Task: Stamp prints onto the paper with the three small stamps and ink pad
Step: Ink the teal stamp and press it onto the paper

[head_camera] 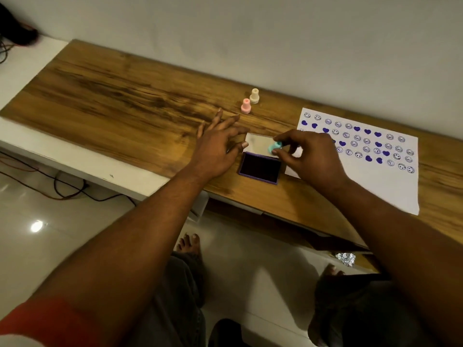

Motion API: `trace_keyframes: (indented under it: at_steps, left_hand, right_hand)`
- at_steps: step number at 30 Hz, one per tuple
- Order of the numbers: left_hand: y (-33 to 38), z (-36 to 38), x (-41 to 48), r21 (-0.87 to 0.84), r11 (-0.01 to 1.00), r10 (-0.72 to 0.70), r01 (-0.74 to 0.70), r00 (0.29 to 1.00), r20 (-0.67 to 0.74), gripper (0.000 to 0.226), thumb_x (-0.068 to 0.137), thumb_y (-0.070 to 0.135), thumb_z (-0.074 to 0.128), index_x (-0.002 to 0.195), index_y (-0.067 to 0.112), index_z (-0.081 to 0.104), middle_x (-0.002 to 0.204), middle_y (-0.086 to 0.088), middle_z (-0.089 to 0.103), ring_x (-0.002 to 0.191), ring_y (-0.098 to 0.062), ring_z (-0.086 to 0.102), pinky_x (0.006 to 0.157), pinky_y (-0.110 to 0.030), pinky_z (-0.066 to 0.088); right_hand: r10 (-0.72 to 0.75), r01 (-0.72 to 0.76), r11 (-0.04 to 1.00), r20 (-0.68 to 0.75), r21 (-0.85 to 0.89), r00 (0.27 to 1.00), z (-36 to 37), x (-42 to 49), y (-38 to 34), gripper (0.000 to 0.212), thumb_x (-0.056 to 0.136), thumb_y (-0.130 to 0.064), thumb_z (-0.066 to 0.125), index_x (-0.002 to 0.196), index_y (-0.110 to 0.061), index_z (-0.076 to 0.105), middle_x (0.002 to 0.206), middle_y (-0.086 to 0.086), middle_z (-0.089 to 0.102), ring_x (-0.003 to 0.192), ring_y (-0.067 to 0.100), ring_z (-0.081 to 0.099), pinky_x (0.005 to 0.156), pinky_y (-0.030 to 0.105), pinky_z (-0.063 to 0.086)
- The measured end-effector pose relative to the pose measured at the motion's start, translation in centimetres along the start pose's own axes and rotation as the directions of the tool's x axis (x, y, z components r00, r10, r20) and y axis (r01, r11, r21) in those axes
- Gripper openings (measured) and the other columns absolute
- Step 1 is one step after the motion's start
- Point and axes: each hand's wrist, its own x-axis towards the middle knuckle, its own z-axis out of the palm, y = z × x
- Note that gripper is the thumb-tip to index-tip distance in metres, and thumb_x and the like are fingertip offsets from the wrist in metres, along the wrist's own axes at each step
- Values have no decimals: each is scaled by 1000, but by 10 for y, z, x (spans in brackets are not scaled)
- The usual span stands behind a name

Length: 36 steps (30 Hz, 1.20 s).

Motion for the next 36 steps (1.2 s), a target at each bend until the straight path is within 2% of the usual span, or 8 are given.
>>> trace_keyframes:
  at_steps: [4, 7, 11, 14, 16, 19, 25, 36]
  left_hand:
    - [38, 4, 6, 43, 993, 112, -108, 991, -80, 43, 103, 44, 57, 145, 34, 60, 165, 7, 41, 161, -22, 14, 126, -57, 8]
    - [77, 16, 5, 109, 969, 230, -224, 972, -54, 42, 103, 42, 58, 143, 32, 61, 158, 9, 51, 155, -21, 31, 123, -48, 13]
    - [128, 46, -5, 246, 881, 388, -405, 914, 116, 44, 104, 44, 53, 145, 31, 59, 150, 6, 59, 133, -21, 57, 113, -46, 32]
    - [147, 68, -15, 310, 829, 401, -465, 881, 250, 50, 107, 51, 44, 152, 30, 51, 160, 1, 48, 122, -26, 66, 96, -48, 50]
    - [153, 77, -18, 342, 818, 381, -463, 881, 281, 55, 108, 56, 36, 155, 29, 47, 165, -3, 41, 118, -27, 67, 85, -44, 55]
    - [157, 85, -16, 382, 801, 374, -462, 883, 284, 58, 107, 59, 34, 153, 26, 50, 163, -6, 43, 124, -28, 63, 84, -43, 55]
    - [147, 89, -11, 389, 799, 335, -458, 877, 344, 58, 107, 58, 31, 151, 27, 51, 162, -6, 46, 138, -29, 49, 101, -46, 47]
    - [144, 89, -13, 382, 803, 323, -457, 873, 365, 57, 108, 56, 30, 156, 28, 45, 166, -4, 38, 139, -28, 44, 102, -46, 44]
  right_hand:
    - [140, -138, 990, -108, 25, 984, -31, -10, 38, 28, 92, -35, 81, 119, -27, 77, 101, -14, 76, 85, -6, 67, 81, 17, 50]
    - [231, -227, 973, -151, 45, 961, -47, -18, 65, 29, 88, -34, 85, 115, -29, 75, 94, -19, 73, 82, -14, 65, 77, 2, 43]
    - [241, -237, 971, -173, 44, 955, -51, -29, 90, 21, 86, -28, 87, 105, -28, 76, 86, -21, 72, 81, -21, 64, 76, -4, 37]
    - [201, -205, 979, -166, -4, 965, -48, -31, 101, 22, 89, -31, 84, 110, -26, 79, 95, -9, 79, 79, -7, 66, 77, -3, 37]
    - [170, -171, 985, -165, 10, 971, -47, -29, 104, 22, 90, -33, 82, 110, -25, 79, 96, -7, 80, 84, 2, 70, 80, 9, 47]
    - [147, -143, 989, -186, 38, 971, -46, -26, 107, 21, 90, -36, 81, 108, -25, 80, 95, -7, 81, 87, 8, 75, 83, 28, 57]
    - [158, -154, 987, -181, 37, 971, -43, -20, 112, 25, 90, -42, 81, 110, -27, 80, 99, -9, 81, 93, 6, 76, 84, 30, 57]
    - [130, -135, 991, -150, -22, 980, -36, -18, 107, 25, 88, -42, 83, 109, -29, 81, 98, -10, 82, 87, 5, 76, 78, 29, 58]
